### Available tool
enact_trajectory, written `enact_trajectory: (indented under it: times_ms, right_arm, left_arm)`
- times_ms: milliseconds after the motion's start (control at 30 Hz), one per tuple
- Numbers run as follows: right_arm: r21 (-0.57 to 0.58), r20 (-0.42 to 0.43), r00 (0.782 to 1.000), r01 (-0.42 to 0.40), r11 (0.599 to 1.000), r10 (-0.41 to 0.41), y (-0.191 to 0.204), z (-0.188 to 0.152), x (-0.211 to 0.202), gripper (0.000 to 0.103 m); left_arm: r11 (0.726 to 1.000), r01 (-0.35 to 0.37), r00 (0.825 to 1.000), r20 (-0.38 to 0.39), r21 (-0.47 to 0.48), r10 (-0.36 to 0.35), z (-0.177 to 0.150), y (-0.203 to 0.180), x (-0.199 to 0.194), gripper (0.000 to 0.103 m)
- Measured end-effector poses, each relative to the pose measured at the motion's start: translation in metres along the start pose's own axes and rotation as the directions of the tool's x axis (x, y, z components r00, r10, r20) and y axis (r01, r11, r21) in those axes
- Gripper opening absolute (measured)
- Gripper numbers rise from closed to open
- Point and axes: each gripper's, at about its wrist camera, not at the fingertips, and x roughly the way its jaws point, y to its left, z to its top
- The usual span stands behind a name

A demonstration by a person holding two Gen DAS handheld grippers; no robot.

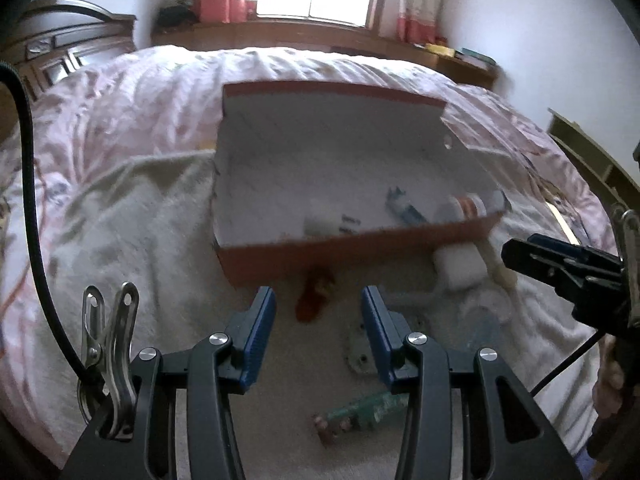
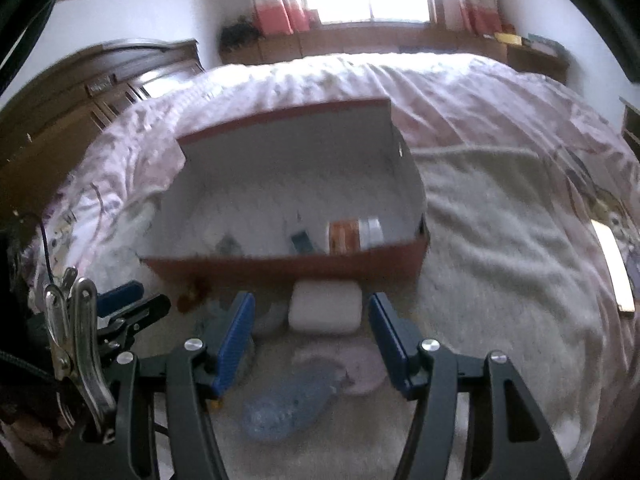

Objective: Organize rigid objects
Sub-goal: 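Withdraw both tools from the box and move the left tool toward the green printed tube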

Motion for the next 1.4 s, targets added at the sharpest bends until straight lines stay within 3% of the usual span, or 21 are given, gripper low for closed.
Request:
enact_trajectory:
  times_ms: [233,533,800,1100,1300,1400]
  right_arm:
    - [-0.01,-0.086,0.99,0.108,0.994,-0.108,0.006,-0.017,0.006,0.062]
    - [-0.023,-0.082,0.985,0.151,0.988,-0.153,0.0,-0.027,0.009,0.062]
    - [-0.086,-0.11,0.993,0.032,0.996,-0.041,-0.004,-0.045,0.009,0.062]
    - [-0.098,-0.098,0.994,-0.057,0.994,0.047,-0.023,-0.058,0.014,0.062]
    - [-0.123,-0.075,0.995,-0.077,0.989,0.068,-0.029,-0.066,0.012,0.062]
    - [-0.126,-0.073,0.994,-0.089,0.988,0.08,-0.031,-0.071,0.012,0.063]
  left_arm:
    - [0.997,0.065,0.997,-0.039,-0.039,-0.066,-0.009,0.021,0.01,0.045]
    - [0.995,0.094,0.991,-0.089,-0.031,-0.096,-0.016,0.026,0.015,0.045]
    - [0.993,0.076,0.99,-0.113,-0.089,-0.086,-0.031,0.018,-0.004,0.045]
    - [0.977,0.013,0.976,-0.211,-0.213,-0.059,-0.054,0.001,-0.001,0.049]
    - [0.975,-0.026,0.979,-0.204,-0.219,-0.02,-0.057,-0.015,0.004,0.076]
    - [0.974,-0.03,0.98,-0.199,-0.223,-0.015,-0.056,-0.024,0.008,0.081]
